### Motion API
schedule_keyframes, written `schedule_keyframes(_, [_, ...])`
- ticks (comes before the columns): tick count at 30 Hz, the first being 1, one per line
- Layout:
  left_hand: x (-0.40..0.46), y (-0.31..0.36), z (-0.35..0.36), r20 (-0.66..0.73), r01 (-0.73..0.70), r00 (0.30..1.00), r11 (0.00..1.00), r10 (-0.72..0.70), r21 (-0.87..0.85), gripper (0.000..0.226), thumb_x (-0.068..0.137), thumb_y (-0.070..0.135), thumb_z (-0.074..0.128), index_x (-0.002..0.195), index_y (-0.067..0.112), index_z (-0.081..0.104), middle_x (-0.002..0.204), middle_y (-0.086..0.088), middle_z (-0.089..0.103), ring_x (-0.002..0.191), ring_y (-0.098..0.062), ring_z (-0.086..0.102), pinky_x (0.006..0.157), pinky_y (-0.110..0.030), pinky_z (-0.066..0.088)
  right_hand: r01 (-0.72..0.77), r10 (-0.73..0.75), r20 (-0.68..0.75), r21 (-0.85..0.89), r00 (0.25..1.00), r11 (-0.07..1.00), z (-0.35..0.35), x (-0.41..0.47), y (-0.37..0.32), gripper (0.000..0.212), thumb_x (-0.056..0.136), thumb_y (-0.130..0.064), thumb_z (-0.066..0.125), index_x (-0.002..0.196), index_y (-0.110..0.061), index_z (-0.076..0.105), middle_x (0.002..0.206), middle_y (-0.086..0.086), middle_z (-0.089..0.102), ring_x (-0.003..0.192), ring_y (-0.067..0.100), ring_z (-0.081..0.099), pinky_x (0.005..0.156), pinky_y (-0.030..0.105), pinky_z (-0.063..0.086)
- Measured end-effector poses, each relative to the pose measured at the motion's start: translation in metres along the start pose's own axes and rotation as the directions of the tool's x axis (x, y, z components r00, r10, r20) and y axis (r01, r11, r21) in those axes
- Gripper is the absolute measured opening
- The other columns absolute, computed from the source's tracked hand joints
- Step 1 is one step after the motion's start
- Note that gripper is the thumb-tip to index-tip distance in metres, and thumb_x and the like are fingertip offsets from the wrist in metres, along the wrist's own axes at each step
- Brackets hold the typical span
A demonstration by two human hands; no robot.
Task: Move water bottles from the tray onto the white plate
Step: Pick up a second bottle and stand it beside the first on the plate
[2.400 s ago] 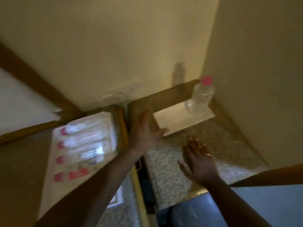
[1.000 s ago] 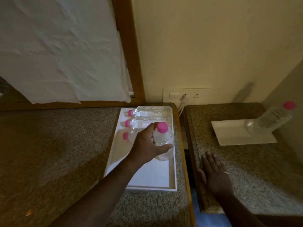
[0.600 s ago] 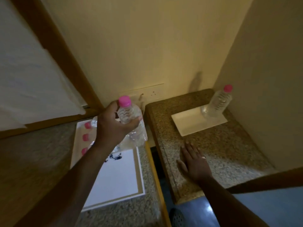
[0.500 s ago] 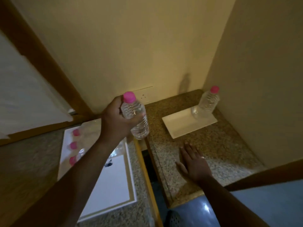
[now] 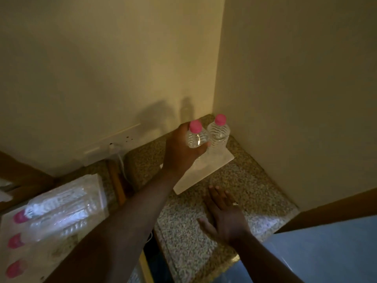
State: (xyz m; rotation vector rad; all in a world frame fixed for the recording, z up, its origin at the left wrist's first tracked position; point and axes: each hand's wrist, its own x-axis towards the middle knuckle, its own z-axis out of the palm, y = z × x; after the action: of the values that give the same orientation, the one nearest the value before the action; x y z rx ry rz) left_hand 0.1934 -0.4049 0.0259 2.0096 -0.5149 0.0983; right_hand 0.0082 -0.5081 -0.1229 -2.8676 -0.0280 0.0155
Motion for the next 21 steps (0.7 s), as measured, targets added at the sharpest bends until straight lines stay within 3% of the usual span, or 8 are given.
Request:
schedule_keyframes(3, [-0.001, -0.007, 0.012, 0.023, 0.028, 0.999, 1.0, -0.028, -0.006, 0.054, 0.063, 0.035, 0.086, 0.11, 0.023, 0.062, 0.104, 0.004, 0.07, 0.096, -0.017, 0.065, 0.083, -0.042, 0.055, -0.011, 0.011, 0.003, 0.021, 1.0, 1.0, 0.003, -0.001, 0.0, 0.076, 0.094, -0.069, 0.03, 0.151, -0.018, 0.027, 0.16, 0.011, 0.019, 0.148, 0.028, 0.011, 0.118, 0.051, 0.008])
schedule_keyframes(9, [0.005, -0.012, 0.024, 0.034, 0.063, 0.997, 0.998, -0.063, -0.005, 0.057, 0.065, 0.029, 0.088, 0.113, 0.014, 0.063, 0.107, -0.005, 0.07, 0.099, -0.023, 0.064, 0.084, -0.046, 0.054, -0.007, 0.008, -0.007, 0.027, 1.0, 1.0, 0.005, 0.001, 0.002, 0.076, 0.094, -0.068, 0.032, 0.15, -0.017, 0.028, 0.16, 0.013, 0.02, 0.147, 0.029, 0.013, 0.118, 0.05, 0.009])
schedule_keyframes(17, [-0.001, -0.011, 0.016, 0.152, 0.113, 0.982, 0.993, -0.115, 0.022, 0.087, 0.061, 0.036, 0.091, 0.134, 0.013, 0.049, 0.132, -0.009, 0.058, 0.12, -0.025, 0.055, 0.098, -0.046, 0.048, -0.021, 0.021, 0.009, 0.007, 1.0, 1.0, 0.003, 0.0, -0.001, 0.077, 0.094, -0.069, 0.029, 0.151, -0.017, 0.025, 0.16, 0.012, 0.014, 0.148, 0.028, 0.008, 0.118, 0.05, 0.008])
schedule_keyframes(21, [-0.019, -0.025, -0.01, 0.156, 0.149, 0.974, 0.984, -0.163, 0.095, 0.101, 0.06, 0.047, 0.088, 0.144, 0.02, 0.039, 0.146, -0.008, 0.047, 0.132, -0.023, 0.045, 0.103, -0.034, 0.04, -0.026, 0.027, 0.038, -0.031, 0.999, 0.999, 0.0, 0.001, -0.001, 0.078, 0.094, -0.07, 0.025, 0.153, -0.019, 0.018, 0.16, 0.011, 0.011, 0.148, 0.027, 0.004, 0.116, 0.047, 0.001])
